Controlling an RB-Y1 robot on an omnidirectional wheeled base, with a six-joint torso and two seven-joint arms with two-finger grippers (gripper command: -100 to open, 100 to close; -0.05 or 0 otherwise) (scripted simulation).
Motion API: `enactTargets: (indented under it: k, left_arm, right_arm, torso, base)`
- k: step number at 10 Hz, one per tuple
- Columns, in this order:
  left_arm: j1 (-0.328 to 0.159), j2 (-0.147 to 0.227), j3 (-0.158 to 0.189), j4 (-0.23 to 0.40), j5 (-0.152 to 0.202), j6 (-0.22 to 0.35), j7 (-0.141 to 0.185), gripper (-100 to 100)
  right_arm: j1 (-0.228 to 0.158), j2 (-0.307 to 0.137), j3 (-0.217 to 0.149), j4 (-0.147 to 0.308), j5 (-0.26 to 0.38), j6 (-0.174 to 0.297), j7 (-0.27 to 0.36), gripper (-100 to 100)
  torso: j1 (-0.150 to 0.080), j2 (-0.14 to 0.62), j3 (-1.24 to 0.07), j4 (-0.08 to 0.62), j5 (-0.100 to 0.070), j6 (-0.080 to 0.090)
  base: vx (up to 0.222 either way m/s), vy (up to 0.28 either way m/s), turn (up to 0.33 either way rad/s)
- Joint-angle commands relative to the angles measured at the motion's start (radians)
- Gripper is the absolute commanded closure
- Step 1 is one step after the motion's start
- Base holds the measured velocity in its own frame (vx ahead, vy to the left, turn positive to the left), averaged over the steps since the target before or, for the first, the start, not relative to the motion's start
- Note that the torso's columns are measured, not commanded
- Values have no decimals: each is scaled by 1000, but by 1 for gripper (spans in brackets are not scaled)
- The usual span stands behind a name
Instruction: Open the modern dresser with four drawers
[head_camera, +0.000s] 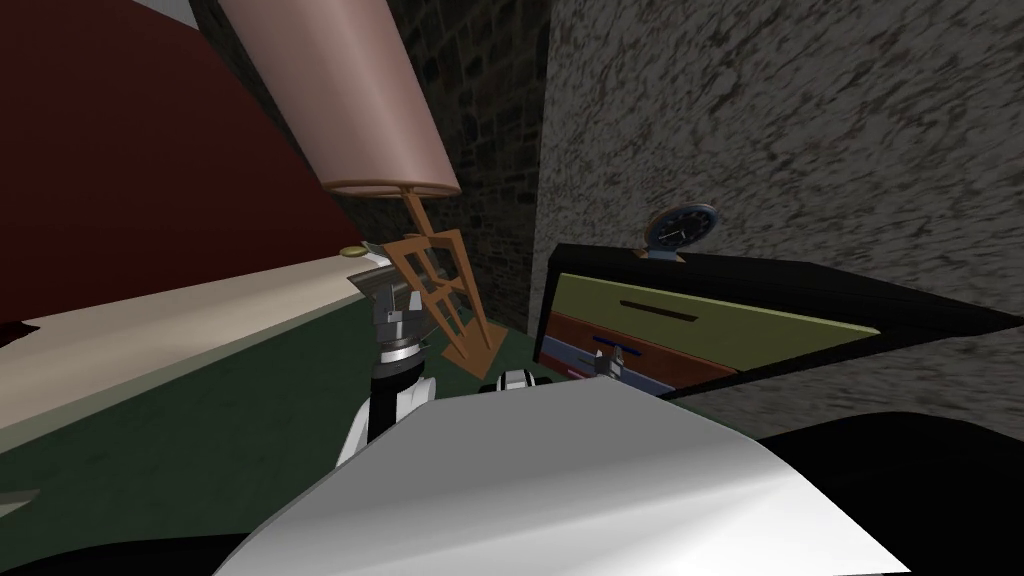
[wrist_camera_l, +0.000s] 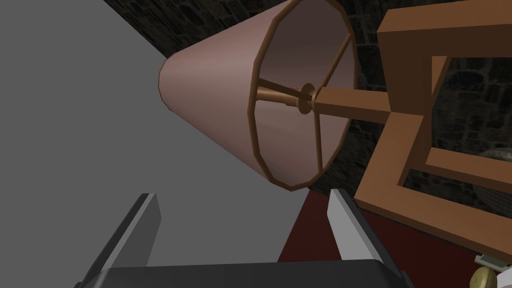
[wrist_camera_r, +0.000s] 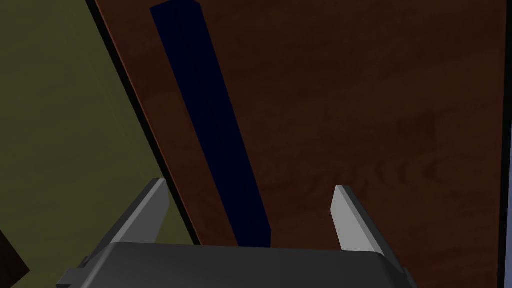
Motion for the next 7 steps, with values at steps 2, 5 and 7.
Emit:
enactTargets:
  k: [2,5,7]
  left_arm:
    - [0,0,0,0,0,0,0,0]
    - [0,0,0,0,0,0,0,0]
    - [0,0,0,0,0,0,0,0]
  right_arm:
    - [-10,23,0,76,108,71,0,-100]
    - [-16,53,0,116,172,108,1,-100]
    - [-20,32,-7,92,149,76,8,-100]
  torso:
    - [0,-1,0,0,0,0]
    - [0,0,0,0,0,0]
    - [0,1,1,0,0,0]
  base:
    - [41,-3,97]
    - [39,-5,47]
    - [23,-9,1]
